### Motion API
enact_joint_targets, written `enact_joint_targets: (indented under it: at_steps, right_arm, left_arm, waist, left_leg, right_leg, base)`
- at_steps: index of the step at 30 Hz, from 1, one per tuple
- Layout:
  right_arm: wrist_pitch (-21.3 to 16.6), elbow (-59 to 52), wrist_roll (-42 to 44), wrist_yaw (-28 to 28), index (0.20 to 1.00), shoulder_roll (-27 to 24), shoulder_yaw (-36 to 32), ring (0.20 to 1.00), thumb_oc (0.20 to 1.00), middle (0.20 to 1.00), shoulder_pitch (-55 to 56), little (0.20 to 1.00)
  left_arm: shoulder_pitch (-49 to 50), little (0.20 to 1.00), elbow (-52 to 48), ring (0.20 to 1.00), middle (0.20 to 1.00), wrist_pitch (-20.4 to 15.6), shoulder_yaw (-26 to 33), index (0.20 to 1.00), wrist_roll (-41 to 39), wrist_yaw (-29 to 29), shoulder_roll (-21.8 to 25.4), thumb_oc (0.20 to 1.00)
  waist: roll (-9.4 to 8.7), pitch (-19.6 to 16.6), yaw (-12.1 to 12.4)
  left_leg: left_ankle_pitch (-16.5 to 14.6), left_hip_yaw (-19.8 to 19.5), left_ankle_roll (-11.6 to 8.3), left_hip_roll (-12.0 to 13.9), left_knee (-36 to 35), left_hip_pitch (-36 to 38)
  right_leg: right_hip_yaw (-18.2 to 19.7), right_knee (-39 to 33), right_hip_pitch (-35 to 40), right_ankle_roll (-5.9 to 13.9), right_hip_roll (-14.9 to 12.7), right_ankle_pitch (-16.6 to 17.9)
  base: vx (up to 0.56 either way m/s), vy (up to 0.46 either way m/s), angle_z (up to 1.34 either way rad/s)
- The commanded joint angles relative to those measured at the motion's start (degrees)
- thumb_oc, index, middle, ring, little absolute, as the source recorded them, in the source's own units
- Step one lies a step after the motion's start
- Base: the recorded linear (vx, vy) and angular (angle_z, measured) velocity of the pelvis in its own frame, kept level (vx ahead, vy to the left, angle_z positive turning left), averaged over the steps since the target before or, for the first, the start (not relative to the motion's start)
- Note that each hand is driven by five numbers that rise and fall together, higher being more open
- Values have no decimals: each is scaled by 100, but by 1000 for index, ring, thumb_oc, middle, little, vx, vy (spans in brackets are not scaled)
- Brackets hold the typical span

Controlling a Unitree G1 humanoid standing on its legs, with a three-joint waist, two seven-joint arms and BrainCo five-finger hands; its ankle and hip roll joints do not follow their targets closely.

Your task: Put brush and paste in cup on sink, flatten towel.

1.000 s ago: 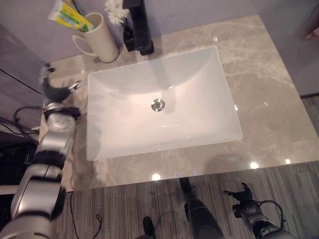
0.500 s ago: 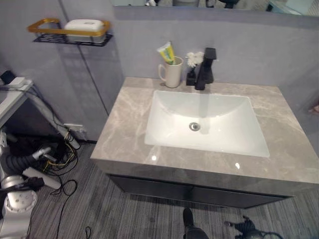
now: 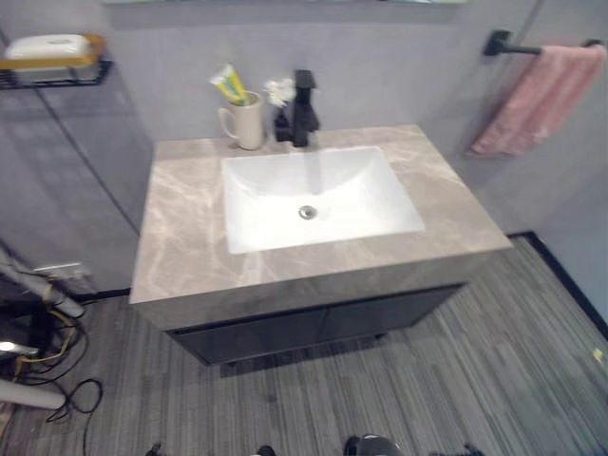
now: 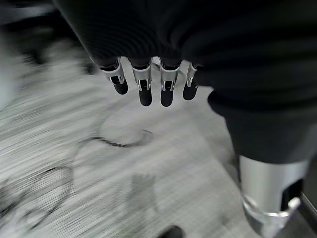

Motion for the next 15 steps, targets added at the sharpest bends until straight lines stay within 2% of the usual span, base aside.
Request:
enact_joint_targets:
  at_steps: [1, 2, 3, 4, 6, 8, 9, 11, 12, 13, 14, 15]
  right_arm:
    - [-267, -360, 271, -314, 1000, 40, 249, 1000, 1000, 1000, -329, 1000]
    - [-291, -635, 212, -285, 1000, 84, 406, 1000, 1000, 1000, -259, 1000]
    - [-279, -655, 209, -287, 1000, 85, 404, 1000, 1000, 1000, -244, 1000]
    - [-301, -930, 117, -264, 1000, 77, 528, 1000, 1000, 1000, -171, 1000]
    - [-322, -1270, -18, -340, 1000, 17, 652, 1000, 1000, 1000, 13, 1000]
    - [-342, -1590, -240, -420, 1000, -105, 836, 1000, 1000, 1000, 23, 1000]
    - [-337, -1725, -466, -427, 1000, -220, 973, 1000, 1000, 1000, 51, 1000]
    - [-371, -2327, -694, -380, 1000, -453, 1137, 1000, 1000, 1000, 112, 1000]
    - [-410, -2314, -629, -363, 1000, -528, 1188, 1000, 1000, 1000, 28, 1000]
    - [-438, -2419, -639, -316, 1000, -582, 1283, 1000, 1000, 1000, -87, 1000]
    - [-468, -2512, -754, -279, 1000, -692, 1421, 1000, 1000, 1000, -221, 1000]
    - [-468, -2512, -754, -279, 1000, -691, 1420, 1000, 1000, 1000, -224, 1000]
  left_arm:
    - [-102, 1000, -624, 1000, 1000, -353, -362, 1000, 90, 130, 77, 1000]
    - [-149, 1000, -649, 1000, 1000, -313, -518, 1000, 237, 95, 91, 1000]
    - [-148, 1000, -647, 1000, 1000, -313, -519, 1000, 244, 97, 91, 1000]
    - [-201, 1000, -733, 1000, 1000, -333, -649, 1000, 442, 74, 93, 1000]
    - [-341, 1000, -885, 1000, 1000, -297, -928, 1000, 766, 176, 70, 1000]
    - [-526, 1000, -793, 1000, 1000, -297, -1111, 1000, 983, 176, 23, 1000]
    - [-627, 1000, -880, 1000, 1000, -259, -1252, 1000, 1088, 192, 20, 1000]
    - [-772, 1000, -978, 1000, 1000, -291, -1345, 1000, 1128, 218, 37, 1000]
    - [-800, 1000, -1026, 1000, 1000, -293, -1362, 1000, 1063, 297, 60, 1000]
    - [-882, 1000, -1015, 1000, 1000, -306, -1371, 1000, 977, 335, 37, 1000]
    - [-937, 1000, -970, 1000, 1000, -343, -1339, 1000, 859, 392, 35, 1000]
    - [-941, 1000, -968, 1000, 1000, -343, -1338, 1000, 859, 392, 36, 1000]
  waist:
    - [-59, 16, 176]
    - [-127, 64, 129]
    - [-131, 63, 160]
    - [-155, 106, 118]
    - [-156, 128, -32]
    - [-133, 147, -168]
    - [-110, 205, -202]
    - [-138, 315, -189]
    - [-183, 425, -93]
    - [-217, 486, -26]
    - [-236, 563, 64]
    - [-241, 553, 65]
  left_leg:
    - [493, 564, -60, -240, -629, -139]
    - [502, 912, -101, -105, -495, -64]
    - [494, 942, -108, -95, -481, -61]
    - [513, 1095, -167, 38, -375, -49]
    - [616, 1178, -305, 266, -351, -38]
    - [754, 1281, -447, 426, -342, 1]
    - [795, 1130, -522, 493, -256, -44]
    - [755, 369, -616, 521, 171, -231]
    - [750, -402, -491, 329, 384, -408]
    - [610, -958, -421, 155, 461, -526]
    - [499, -1553, -365, -59, 554, -611]
    - [520, -1550, -363, -64, 543, -626]
  right_leg:
    - [-1261, 163, 52, 46, -552, 705]
    - [-1281, 147, -125, 69, -512, 752]
    - [-1248, 154, -141, 65, -507, 749]
    - [-1272, 118, -239, 45, -499, 743]
    - [-817, -333, -198, -65, -132, 476]
    - [-457, -628, -193, -152, 159, 360]
    - [-244, -671, -247, -209, 285, 311]
    - [129, -811, -263, -321, 531, 234]
    - [404, -878, -349, -426, 645, 347]
    - [698, -919, -390, -456, 725, 369]
    - [1150, -1016, -345, -486, 878, 400]
    - [1153, -1022, -363, -487, 874, 414]
  base:
    - [-239, -270, -185]
    - [-168, -227, -262]
    - [-116, -264, -251]
    - [-60, -249, -195]
    - [-42, -341, -127]
    - [-4, -274, -130]
    - [15, -280, -157]
    - [8, -280, -128]
    - [-35, -224, -140]
    - [-1, -194, -187]
    - [63, -109, -178]
    - [102, -61, -176]
